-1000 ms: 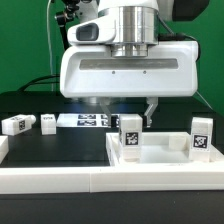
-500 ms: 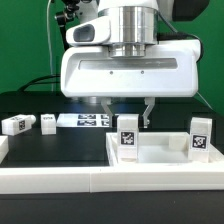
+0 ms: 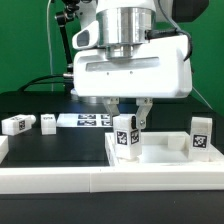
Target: Assemble square table
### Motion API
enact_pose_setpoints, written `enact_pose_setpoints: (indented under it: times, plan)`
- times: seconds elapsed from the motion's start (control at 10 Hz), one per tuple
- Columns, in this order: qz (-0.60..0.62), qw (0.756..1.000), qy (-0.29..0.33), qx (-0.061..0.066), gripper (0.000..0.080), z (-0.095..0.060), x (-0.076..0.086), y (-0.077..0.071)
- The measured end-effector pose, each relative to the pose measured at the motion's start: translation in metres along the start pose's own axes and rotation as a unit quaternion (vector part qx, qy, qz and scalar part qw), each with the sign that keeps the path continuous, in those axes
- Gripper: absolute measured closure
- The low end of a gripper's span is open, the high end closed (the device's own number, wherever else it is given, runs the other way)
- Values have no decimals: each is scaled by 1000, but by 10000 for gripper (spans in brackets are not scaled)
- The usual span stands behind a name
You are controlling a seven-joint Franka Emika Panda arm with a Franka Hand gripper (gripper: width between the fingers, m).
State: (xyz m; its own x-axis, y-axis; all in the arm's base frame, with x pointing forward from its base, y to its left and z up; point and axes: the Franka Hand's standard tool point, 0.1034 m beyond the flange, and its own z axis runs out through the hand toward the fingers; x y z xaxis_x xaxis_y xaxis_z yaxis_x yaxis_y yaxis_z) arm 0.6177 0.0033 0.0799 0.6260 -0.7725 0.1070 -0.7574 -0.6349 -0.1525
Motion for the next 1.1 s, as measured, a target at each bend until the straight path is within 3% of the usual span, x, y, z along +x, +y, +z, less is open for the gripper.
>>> enact_pose_setpoints:
  times: [0.2,0.7,1.0,1.1]
  plan:
    - [106,994,-1,1,509,0,0,0]
    - [332,943,-10,-1,509,0,-7,-4]
    - [364,931,-6,7,509,1,-6,-3]
    - [363,932,-6,7,436,1,-6,-4]
